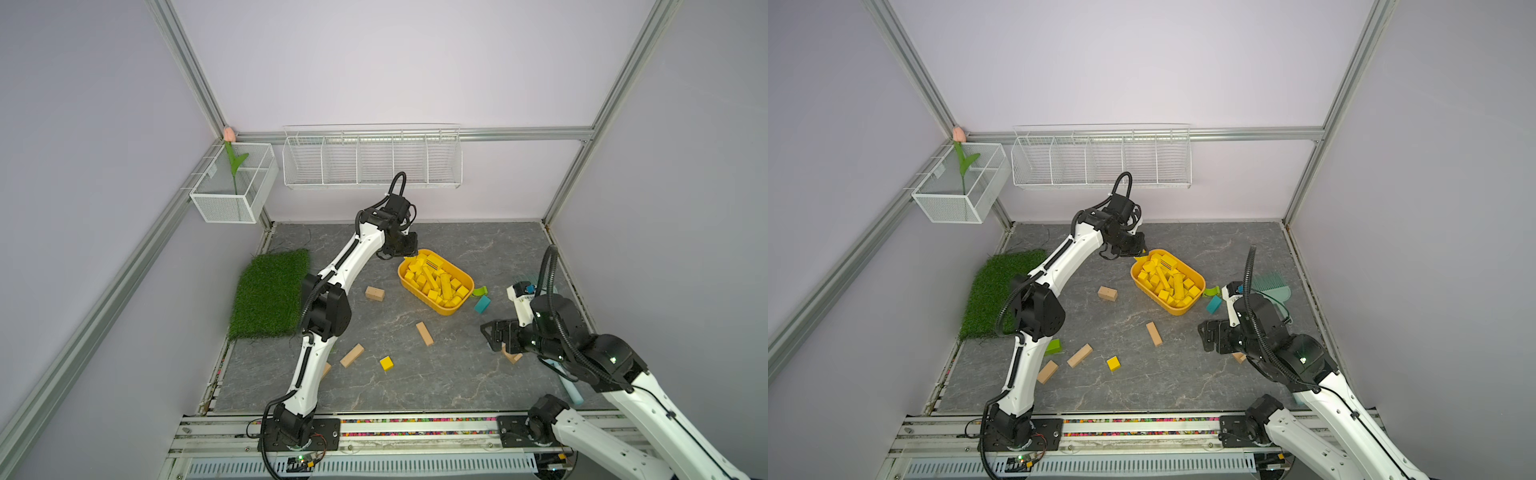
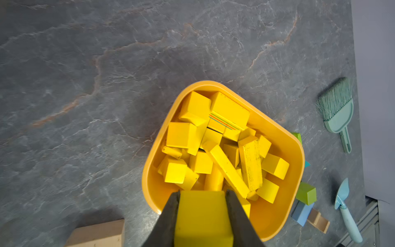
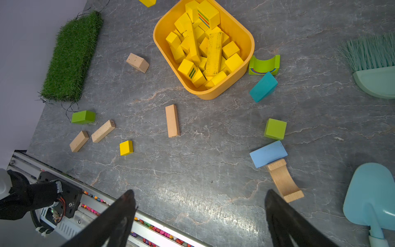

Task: Pick out the yellow building blocks
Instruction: Pick up the building block from the center of the board, then place the building block in the storage box.

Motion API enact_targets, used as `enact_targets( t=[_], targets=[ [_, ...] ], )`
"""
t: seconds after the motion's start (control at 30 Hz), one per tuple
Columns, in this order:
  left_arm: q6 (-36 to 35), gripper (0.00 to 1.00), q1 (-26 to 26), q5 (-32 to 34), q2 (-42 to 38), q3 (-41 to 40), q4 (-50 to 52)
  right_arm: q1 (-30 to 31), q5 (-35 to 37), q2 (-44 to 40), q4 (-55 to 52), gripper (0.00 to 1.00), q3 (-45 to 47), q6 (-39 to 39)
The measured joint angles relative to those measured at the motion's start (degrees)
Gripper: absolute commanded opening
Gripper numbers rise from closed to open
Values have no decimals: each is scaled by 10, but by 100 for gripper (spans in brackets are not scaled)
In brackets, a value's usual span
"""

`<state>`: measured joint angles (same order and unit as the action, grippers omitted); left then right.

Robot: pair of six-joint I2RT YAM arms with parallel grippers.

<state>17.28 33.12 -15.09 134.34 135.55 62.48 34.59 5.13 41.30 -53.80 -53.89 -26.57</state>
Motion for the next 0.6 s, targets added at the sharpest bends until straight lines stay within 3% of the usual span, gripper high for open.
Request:
enact_targets(
  t=[0.37,0.6],
  targets=[
    [-17,26,25,-35,27,-4,5,0,0,-2,-3,95,3,-1],
    [-20,33,25,-41,29,-28,5,0,-1,-3,-4,95,13,-5]
  ],
)
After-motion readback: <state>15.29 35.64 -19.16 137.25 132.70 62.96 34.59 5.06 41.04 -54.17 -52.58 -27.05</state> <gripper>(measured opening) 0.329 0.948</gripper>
